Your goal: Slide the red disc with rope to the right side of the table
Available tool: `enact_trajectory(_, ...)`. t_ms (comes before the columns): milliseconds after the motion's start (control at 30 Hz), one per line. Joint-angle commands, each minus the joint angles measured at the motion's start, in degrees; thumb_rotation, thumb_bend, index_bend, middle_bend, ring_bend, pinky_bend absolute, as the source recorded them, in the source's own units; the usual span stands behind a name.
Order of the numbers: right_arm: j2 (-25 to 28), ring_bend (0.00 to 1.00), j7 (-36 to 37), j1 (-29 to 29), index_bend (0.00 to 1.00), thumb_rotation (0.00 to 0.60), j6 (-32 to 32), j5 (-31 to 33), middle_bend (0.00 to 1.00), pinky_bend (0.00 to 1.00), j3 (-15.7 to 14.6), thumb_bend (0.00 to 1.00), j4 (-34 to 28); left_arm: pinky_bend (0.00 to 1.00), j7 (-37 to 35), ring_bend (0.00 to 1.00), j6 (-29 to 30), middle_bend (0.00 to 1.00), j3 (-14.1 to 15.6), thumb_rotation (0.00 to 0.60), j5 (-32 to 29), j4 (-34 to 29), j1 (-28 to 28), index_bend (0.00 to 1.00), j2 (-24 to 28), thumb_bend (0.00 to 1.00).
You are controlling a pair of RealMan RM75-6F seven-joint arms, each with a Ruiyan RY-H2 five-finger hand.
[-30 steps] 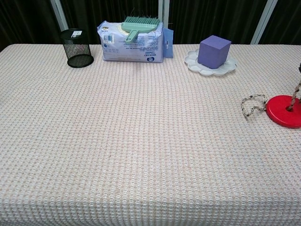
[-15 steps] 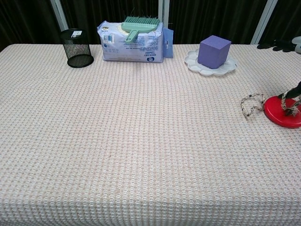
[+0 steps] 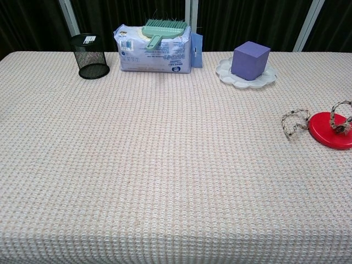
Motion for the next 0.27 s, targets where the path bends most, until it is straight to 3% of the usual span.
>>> enact_trajectory(33, -0.2, 0.00, 4.9, -6.2, 0.00, 0.600, 10.4, -5.7, 0.00, 0.00, -1.5, 0.00, 0.7, 0.14, 0.1, 0.05, 0.2, 0.10, 0.0, 0.600, -0.1, -0.5, 0.1, 0.09, 0.3, 0.00)
enact_trajectory(267, -7.8, 0.00, 10.0, -17.6, 0.00, 0.600, 30.3, -13.7, 0.00, 0.00, -3.7, 0.00, 10.0, 0.14, 0.9, 0.05, 0.2, 0.10, -0.2, 0.600, 0.2, -2.3, -0.1, 0.09, 1.3, 0.00)
